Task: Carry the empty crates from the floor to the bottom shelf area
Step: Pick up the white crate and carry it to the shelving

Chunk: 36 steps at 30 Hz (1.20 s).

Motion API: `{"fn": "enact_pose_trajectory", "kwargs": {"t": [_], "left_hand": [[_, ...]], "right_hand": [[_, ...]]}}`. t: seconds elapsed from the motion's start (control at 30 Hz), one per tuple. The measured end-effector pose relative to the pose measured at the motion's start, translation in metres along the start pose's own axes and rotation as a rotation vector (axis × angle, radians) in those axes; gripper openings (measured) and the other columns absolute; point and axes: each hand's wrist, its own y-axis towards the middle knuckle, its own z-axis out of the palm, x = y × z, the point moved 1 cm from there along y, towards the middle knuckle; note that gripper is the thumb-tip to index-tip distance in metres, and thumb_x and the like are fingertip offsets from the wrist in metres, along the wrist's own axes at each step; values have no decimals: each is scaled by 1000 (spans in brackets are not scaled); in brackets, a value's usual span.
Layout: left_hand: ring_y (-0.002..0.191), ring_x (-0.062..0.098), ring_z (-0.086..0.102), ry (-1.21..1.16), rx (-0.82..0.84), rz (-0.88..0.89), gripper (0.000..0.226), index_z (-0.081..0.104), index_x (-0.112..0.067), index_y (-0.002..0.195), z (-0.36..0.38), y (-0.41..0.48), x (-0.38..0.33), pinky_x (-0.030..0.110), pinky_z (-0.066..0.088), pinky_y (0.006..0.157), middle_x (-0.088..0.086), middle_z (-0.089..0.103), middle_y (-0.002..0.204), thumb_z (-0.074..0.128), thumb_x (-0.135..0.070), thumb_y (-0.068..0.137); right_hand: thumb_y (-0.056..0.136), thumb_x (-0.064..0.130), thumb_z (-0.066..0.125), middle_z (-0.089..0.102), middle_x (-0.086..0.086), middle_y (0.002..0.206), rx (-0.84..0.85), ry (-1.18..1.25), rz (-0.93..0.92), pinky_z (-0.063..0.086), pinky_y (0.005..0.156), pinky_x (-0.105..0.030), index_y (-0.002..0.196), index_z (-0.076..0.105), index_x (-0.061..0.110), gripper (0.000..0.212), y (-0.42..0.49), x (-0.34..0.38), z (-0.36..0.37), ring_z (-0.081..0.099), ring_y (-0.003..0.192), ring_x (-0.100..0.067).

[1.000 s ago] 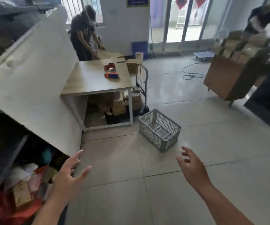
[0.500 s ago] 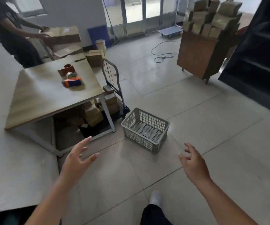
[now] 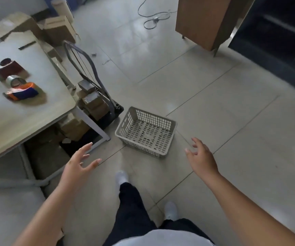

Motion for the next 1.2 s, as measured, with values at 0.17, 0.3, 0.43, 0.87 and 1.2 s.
{"fn": "enact_pose_trajectory", "kwargs": {"t": [0.17,0.3,0.43,0.87,1.2], "left_hand": [[123,8,48,69,142,-2,86,37,-49,146,24,144,22,42,46,99,-6,45,152,67,-63,67],[130,18,49,113,215,-12,90,30,-47,151,60,256,54,45,48,97,-2,45,151,70,-62,71],[130,19,49,211,289,-32,89,29,-43,153,121,336,107,47,48,98,-1,45,151,78,-48,78],[136,28,44,410,126,-10,91,24,-34,156,324,593,287,48,43,101,7,38,154,76,-41,83],[81,31,62,370,109,-99,56,31,-42,140,396,648,365,41,49,66,16,67,115,55,-19,96]], "right_hand": [[91,40,52,48,-5,135,-74,-208,15,48,83,-38,145,34,28,58,71,10,51,55,114,-26],[93,41,50,42,-8,142,-101,-270,100,47,80,-36,149,23,31,63,133,16,101,52,118,-27],[93,43,47,39,-7,144,-112,-272,248,49,80,-37,149,17,33,64,196,-14,156,53,117,-27],[95,39,46,38,-10,145,-163,-297,469,39,65,-32,151,12,31,66,375,-226,370,59,106,-31],[97,14,44,57,-23,126,-178,-221,457,40,64,-33,152,-4,30,75,423,-298,440,61,88,-38]]}}
